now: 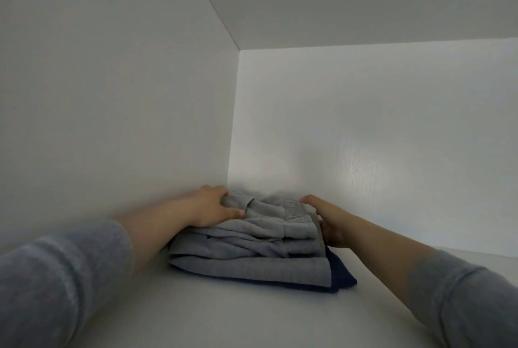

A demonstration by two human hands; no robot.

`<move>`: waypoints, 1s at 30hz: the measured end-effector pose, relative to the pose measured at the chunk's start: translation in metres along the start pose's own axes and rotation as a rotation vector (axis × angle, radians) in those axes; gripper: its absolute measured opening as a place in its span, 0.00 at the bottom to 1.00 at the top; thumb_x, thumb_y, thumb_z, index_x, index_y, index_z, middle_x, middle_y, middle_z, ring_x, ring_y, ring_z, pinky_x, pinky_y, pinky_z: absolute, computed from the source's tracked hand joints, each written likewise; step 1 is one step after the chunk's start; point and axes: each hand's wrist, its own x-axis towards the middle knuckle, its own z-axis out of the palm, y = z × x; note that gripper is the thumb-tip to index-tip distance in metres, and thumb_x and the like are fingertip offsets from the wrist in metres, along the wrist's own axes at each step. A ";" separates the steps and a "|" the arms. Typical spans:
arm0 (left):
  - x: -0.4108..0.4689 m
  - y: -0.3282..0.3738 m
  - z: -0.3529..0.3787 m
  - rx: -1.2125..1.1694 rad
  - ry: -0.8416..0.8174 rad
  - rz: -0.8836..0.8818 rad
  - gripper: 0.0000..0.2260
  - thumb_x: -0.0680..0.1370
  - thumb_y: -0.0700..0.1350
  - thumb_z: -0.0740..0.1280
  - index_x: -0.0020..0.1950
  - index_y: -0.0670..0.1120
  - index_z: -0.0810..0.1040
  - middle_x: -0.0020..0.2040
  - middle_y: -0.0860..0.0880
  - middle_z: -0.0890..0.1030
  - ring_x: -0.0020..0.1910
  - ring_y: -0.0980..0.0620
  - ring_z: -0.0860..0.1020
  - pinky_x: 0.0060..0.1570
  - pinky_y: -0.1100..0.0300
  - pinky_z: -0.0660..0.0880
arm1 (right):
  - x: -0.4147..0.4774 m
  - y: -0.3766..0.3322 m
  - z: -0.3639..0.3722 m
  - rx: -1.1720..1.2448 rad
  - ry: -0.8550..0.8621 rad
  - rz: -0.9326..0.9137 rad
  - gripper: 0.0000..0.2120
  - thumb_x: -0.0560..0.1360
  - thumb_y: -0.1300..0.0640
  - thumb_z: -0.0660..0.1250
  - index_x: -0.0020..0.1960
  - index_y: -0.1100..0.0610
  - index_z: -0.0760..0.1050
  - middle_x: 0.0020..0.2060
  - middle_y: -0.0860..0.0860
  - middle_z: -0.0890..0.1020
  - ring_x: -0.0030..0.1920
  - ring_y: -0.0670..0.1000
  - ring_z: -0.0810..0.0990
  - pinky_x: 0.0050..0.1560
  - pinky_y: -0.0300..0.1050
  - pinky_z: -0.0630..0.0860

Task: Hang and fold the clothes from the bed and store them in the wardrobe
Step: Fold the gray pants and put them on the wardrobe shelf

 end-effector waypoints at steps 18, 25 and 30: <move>0.006 0.016 0.026 0.147 -0.232 0.244 0.31 0.79 0.64 0.56 0.78 0.53 0.57 0.79 0.50 0.54 0.78 0.51 0.51 0.76 0.57 0.47 | 0.033 -0.006 -0.007 -0.226 0.106 -0.379 0.26 0.71 0.68 0.73 0.67 0.59 0.71 0.56 0.54 0.77 0.53 0.51 0.78 0.48 0.42 0.77; 0.007 0.015 0.030 0.152 -0.188 0.260 0.27 0.80 0.62 0.56 0.77 0.53 0.61 0.78 0.51 0.58 0.77 0.51 0.55 0.75 0.59 0.50 | 0.027 -0.001 -0.005 -0.238 0.193 -0.128 0.20 0.71 0.65 0.74 0.61 0.67 0.75 0.47 0.60 0.81 0.43 0.56 0.81 0.34 0.47 0.80; -0.005 0.019 0.022 0.121 -0.203 0.220 0.30 0.77 0.67 0.55 0.75 0.53 0.65 0.78 0.51 0.61 0.77 0.51 0.57 0.75 0.57 0.52 | 0.013 -0.011 -0.010 -0.417 0.333 -0.310 0.33 0.70 0.55 0.77 0.70 0.60 0.67 0.65 0.58 0.72 0.62 0.57 0.74 0.56 0.50 0.77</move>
